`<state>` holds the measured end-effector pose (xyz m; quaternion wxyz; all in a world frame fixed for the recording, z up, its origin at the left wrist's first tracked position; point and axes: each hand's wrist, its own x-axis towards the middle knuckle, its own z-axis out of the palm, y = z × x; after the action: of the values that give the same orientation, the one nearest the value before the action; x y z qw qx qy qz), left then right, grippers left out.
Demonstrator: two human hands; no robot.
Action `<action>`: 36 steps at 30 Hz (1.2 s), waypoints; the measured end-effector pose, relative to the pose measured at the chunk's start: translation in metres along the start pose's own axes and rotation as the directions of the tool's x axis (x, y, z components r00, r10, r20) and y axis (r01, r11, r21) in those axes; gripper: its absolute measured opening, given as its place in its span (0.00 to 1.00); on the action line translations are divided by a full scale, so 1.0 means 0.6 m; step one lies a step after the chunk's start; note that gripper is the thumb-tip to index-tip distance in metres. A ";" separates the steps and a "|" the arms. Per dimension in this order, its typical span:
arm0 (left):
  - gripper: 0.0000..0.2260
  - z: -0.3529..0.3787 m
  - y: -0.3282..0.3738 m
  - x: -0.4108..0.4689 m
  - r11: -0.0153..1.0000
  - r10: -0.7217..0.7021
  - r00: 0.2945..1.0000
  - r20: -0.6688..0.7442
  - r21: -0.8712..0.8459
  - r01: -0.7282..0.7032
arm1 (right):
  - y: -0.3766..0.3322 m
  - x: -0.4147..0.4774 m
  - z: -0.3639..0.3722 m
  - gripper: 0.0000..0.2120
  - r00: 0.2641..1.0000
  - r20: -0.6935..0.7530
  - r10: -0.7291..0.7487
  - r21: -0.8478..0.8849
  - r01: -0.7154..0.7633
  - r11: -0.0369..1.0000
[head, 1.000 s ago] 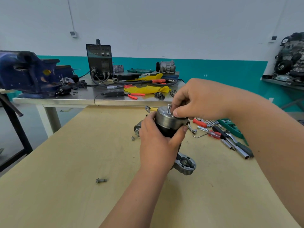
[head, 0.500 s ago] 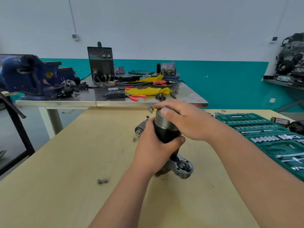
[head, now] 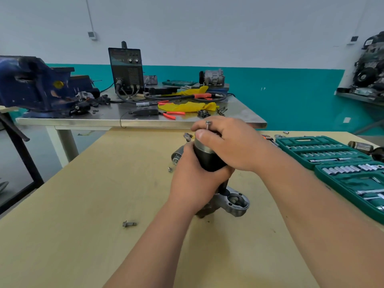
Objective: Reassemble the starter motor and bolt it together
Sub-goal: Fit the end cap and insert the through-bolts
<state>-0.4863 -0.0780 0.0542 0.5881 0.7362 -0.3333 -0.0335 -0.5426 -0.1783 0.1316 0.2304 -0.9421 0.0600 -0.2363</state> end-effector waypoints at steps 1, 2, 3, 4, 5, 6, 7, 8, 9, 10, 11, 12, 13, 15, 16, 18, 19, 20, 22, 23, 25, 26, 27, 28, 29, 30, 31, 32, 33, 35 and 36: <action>0.26 -0.007 -0.002 0.002 1.000 0.009 1.000 0.016 -0.017 -0.009 | 0.000 0.002 -0.001 0.11 0.999 0.036 0.006 0.032 -0.007 0.999; 0.28 -0.013 -0.005 0.005 0.999 0.016 1.000 0.022 -0.032 -0.016 | -0.001 0.006 0.000 0.11 0.998 0.059 0.016 0.060 -0.020 0.998; 0.29 -0.016 -0.008 0.007 0.999 0.020 1.000 0.020 -0.046 -0.019 | -0.003 0.010 0.002 0.11 0.998 0.065 0.026 0.081 -0.031 0.996; 0.30 -0.018 -0.010 0.008 0.998 0.022 1.000 0.014 -0.063 -0.021 | -0.006 0.015 0.006 0.12 0.998 0.057 0.035 0.087 -0.040 0.995; 0.30 -0.018 -0.011 0.009 0.996 0.023 1.000 0.004 -0.080 -0.023 | -0.011 0.018 0.012 0.13 0.998 0.041 0.045 0.076 -0.048 0.996; 0.30 -0.018 -0.012 0.008 0.995 0.026 1.000 -0.011 -0.099 -0.026 | -0.017 0.020 0.017 0.13 0.998 0.018 0.053 0.058 -0.054 0.997; 0.31 -0.018 -0.011 0.006 0.992 0.031 0.999 -0.035 -0.119 -0.035 | -0.023 0.019 0.022 0.14 0.998 -0.009 0.059 0.039 -0.058 0.998; 0.33 -0.018 -0.009 0.005 0.989 0.044 0.997 -0.059 -0.136 -0.051 | -0.028 0.016 0.025 0.14 0.997 -0.044 0.063 0.018 -0.062 0.998; 0.34 -0.017 -0.007 0.003 0.988 0.058 0.996 -0.071 -0.141 -0.067 | -0.031 0.012 0.028 0.15 0.994 -0.087 0.070 -0.015 -0.072 0.997; 0.33 -0.015 -0.002 0.001 0.989 0.073 0.995 -0.064 -0.125 -0.080 | -0.031 0.006 0.029 0.15 0.988 -0.133 0.081 -0.060 -0.089 0.994; 0.30 -0.011 0.006 -0.001 0.991 0.091 0.995 -0.046 -0.091 -0.095 | -0.029 0.001 0.029 0.17 0.981 -0.168 0.099 -0.112 -0.119 0.987; 0.27 -0.003 0.013 -0.004 0.991 0.121 0.992 -0.029 -0.049 -0.122 | -0.026 -0.004 0.028 0.18 0.973 -0.190 0.131 -0.158 -0.162 0.974; 0.25 0.008 0.018 -0.006 0.987 0.161 0.987 -0.025 -0.014 -0.161 | -0.021 -0.008 0.027 0.20 0.963 -0.204 0.178 -0.191 -0.218 0.957; 0.23 0.033 0.024 -0.007 0.977 0.210 0.977 -0.048 0.058 -0.207 | -0.011 -0.017 0.021 0.23 0.937 -0.215 0.275 -0.213 -0.320 0.923; 0.23 0.042 0.026 -0.006 0.976 0.203 0.978 -0.053 0.093 -0.197 | -0.005 -0.024 0.016 0.25 0.929 -0.208 0.307 -0.194 -0.347 0.918; 0.24 0.052 0.026 -0.004 0.972 0.194 0.981 0.000 0.133 -0.192 | 0.013 -0.043 0.005 0.24 0.926 -0.168 0.338 -0.064 -0.352 0.934; 0.27 0.053 0.026 -0.004 0.967 0.206 0.977 0.052 0.144 -0.211 | 0.025 -0.059 0.000 0.22 0.930 -0.147 0.337 0.033 -0.336 0.941; 0.29 0.053 0.026 -0.005 0.959 0.220 0.970 0.106 0.161 -0.235 | 0.038 -0.076 -0.004 0.20 0.935 -0.128 0.332 0.112 -0.319 0.941; 0.33 0.049 0.025 -0.004 0.942 0.241 0.952 0.187 0.192 -0.276 | 0.067 -0.108 -0.006 0.17 0.944 -0.122 0.308 0.128 -0.292 0.948; 0.33 0.047 0.024 -0.001 0.938 0.245 0.947 0.210 0.195 -0.286 | 0.079 -0.119 -0.002 0.18 0.948 -0.145 0.284 0.086 -0.274 0.958; 0.33 0.043 0.022 0.005 0.936 0.248 0.941 0.232 0.194 -0.294 | 0.088 -0.127 0.007 0.19 0.948 -0.204 0.243 0.044 -0.239 0.970; 0.32 0.041 0.021 0.008 0.934 0.250 0.937 0.242 0.195 -0.300 | 0.088 -0.125 0.012 0.20 0.946 -0.221 0.237 0.076 -0.226 0.971; 0.31 0.039 0.020 0.011 0.933 0.253 0.934 0.251 0.193 -0.304 | 0.085 -0.122 0.018 0.20 0.944 -0.225 0.242 0.129 -0.218 0.967; 0.31 0.038 0.021 0.013 0.934 0.253 0.933 0.256 0.188 -0.304 | 0.082 -0.117 0.023 0.20 0.941 -0.222 0.256 0.178 -0.219 0.959; 0.31 0.037 0.021 0.016 0.935 0.252 0.933 0.258 0.183 -0.303 | 0.079 -0.113 0.028 0.21 0.939 -0.215 0.269 0.209 -0.224 0.952; 0.32 0.037 0.021 0.018 0.936 0.252 0.932 0.259 0.180 -0.303 | 0.079 -0.109 0.030 0.22 0.938 -0.206 0.278 0.221 -0.232 0.947; 0.34 0.036 0.020 0.019 0.935 0.253 0.932 0.258 0.183 -0.304 | 0.079 -0.105 0.032 0.23 0.939 -0.194 0.283 0.222 -0.239 0.945; 0.36 0.035 0.020 0.020 0.933 0.253 0.933 0.258 0.192 -0.306 | 0.079 -0.102 0.031 0.24 0.941 -0.176 0.288 0.220 -0.248 0.943; 0.37 0.033 0.019 0.019 0.930 0.256 0.931 0.259 0.197 -0.310 | 0.078 -0.100 0.030 0.24 0.943 -0.156 0.294 0.216 -0.258 0.942; 0.35 0.031 0.016 0.018 0.926 0.277 0.925 0.261 0.186 -0.329 | 0.075 -0.097 0.025 0.26 0.947 -0.106 0.304 0.214 -0.277 0.937; 0.32 0.029 0.015 0.019 0.926 0.282 0.924 0.259 0.178 -0.333 | 0.075 -0.095 0.020 0.26 0.950 -0.071 0.304 0.221 -0.282 0.934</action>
<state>-0.4894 -0.0997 0.0608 0.4591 0.7256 -0.5125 0.0118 -0.5876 -0.2005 0.0777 0.3571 -0.8795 0.1866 -0.2532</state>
